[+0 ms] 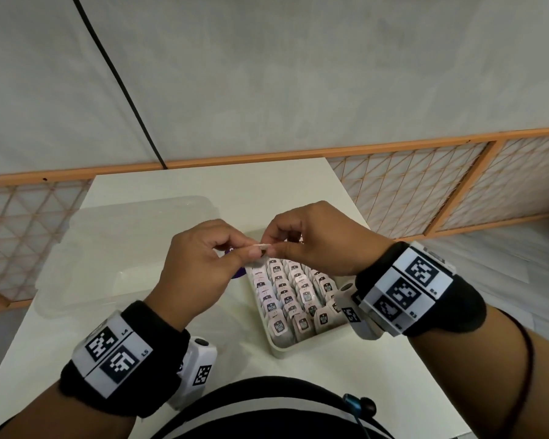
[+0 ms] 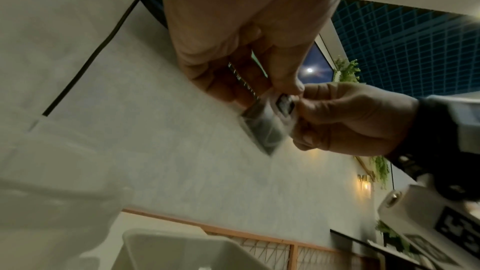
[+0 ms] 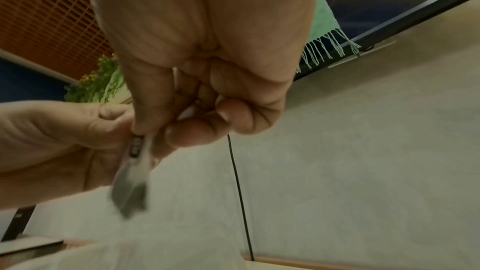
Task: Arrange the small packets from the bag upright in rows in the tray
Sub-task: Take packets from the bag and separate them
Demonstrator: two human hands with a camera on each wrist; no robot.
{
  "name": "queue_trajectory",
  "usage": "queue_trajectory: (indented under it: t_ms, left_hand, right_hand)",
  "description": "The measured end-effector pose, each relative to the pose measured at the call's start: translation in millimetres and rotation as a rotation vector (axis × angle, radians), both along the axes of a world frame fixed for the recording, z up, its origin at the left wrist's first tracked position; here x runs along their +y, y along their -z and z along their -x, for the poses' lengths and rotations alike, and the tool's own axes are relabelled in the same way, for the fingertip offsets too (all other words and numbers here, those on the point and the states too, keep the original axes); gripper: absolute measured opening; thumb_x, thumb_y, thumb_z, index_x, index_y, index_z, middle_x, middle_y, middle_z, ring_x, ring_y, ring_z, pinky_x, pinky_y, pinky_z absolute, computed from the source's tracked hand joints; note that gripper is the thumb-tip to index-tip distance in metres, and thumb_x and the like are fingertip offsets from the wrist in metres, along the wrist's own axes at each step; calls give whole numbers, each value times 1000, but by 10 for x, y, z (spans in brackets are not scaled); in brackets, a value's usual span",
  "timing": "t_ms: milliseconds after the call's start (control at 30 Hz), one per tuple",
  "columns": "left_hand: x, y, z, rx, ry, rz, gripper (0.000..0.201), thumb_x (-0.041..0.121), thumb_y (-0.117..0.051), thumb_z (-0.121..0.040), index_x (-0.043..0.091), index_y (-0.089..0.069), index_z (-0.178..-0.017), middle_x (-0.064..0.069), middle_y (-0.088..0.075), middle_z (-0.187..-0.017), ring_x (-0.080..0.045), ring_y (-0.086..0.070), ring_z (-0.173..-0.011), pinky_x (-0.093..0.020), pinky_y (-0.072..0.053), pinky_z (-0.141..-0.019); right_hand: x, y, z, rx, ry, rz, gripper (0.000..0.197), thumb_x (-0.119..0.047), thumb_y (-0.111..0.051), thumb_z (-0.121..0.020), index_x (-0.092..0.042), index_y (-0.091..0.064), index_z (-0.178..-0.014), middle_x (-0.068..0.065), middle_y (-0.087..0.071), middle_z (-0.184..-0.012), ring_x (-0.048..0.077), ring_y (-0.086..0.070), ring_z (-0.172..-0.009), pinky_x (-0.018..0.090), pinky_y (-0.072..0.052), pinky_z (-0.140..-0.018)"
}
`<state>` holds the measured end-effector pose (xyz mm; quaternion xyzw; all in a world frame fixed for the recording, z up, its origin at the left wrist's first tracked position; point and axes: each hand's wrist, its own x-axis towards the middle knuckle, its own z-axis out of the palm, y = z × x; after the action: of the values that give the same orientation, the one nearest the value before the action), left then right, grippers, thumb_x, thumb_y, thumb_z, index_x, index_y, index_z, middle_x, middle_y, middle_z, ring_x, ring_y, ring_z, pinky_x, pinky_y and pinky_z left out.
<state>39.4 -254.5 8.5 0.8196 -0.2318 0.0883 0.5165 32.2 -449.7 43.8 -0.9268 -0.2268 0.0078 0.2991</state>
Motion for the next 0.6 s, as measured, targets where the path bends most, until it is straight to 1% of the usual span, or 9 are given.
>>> queue_trajectory:
  t_ms: [67, 133, 233, 300, 367, 433, 500, 567, 600]
  left_hand:
    - [-35, 41, 20, 51, 10, 21, 19, 10, -79, -71, 27, -72, -67, 13, -69, -74, -4, -63, -68, -6, -43, -60]
    - [-103, 74, 55, 82, 17, 24, 16, 6, -80, -69, 21, -74, -68, 15, -70, -69, 0, -63, -65, -5, -42, -59]
    - [-209, 101, 116, 167, 67, 104, 10, -2, -78, -68, 7, -74, -68, 8, -68, -59, 3, -62, -56, -5, -43, -53]
    - [-231, 125, 98, 152, 81, 87, 12, 3, -80, -67, 12, -73, -67, 9, -69, -60, 1, -60, -54, -5, -42, -54]
    - [-200, 189, 33, 176, 73, 63, 16, 9, -82, -67, 20, -72, -71, 11, -71, -68, -1, -62, -60, -6, -43, -58]
    - [-152, 276, -41, 193, 38, -33, 16, 14, -81, -70, 25, -71, -75, 13, -69, -77, -4, -62, -67, -7, -43, -62]
    - [-109, 367, -89, 176, 26, -228, 17, 17, -77, -76, 31, -69, -74, 10, -66, -80, -8, -59, -72, -8, -41, -63]
    - [-77, 455, -101, 191, 101, -410, 21, 21, -73, -80, 39, -66, -73, 11, -60, -83, -8, -57, -70, -10, -39, -64]
    - [-65, 496, -99, 206, 145, -492, 19, 24, -72, -81, 41, -66, -75, 14, -56, -85, -6, -56, -71, -12, -38, -66]
  right_hand:
    - [-49, 16, -28, 65, -39, 57, 10, -29, -70, -84, -25, -71, -93, -19, -64, -71, -2, -56, -63, 14, -42, -62]
    - [-60, 29, -37, 141, -71, 128, 18, -34, -73, -81, -24, -70, -96, -22, -62, -70, -7, -54, -62, 8, -37, -59]
    - [-18, 55, -52, 152, -104, 230, 20, -36, -74, -78, -22, -69, -92, -21, -56, -64, -8, -51, -58, 7, -33, -56]
    - [-23, 62, -88, 147, -92, 252, 15, -33, -74, -79, -21, -71, -88, -17, -54, -59, -6, -49, -55, 9, -32, -54]
    - [-51, 99, -147, 190, -54, 286, 14, -32, -74, -78, -21, -71, -86, -14, -52, -57, -2, -48, -55, 11, -32, -54]
    - [-66, 226, -212, 246, -24, 410, 10, -29, -72, -80, -20, -68, -82, -13, -54, -62, 0, -47, -59, 16, -35, -58]
    - [-39, 433, -260, 327, -37, 590, 7, -25, -69, -81, -21, -63, -81, -11, -60, -73, 3, -55, -67, 19, -44, -62]
    - [12, 654, -305, 459, -84, 715, 8, -22, -69, -82, -18, -66, -88, -5, -70, -81, 9, -67, -69, 24, -56, -67]
    - [43, 742, -328, 534, -109, 738, 11, -19, -70, -81, -16, -68, -91, -3, -72, -81, 10, -69, -67, 26, -58, -69]
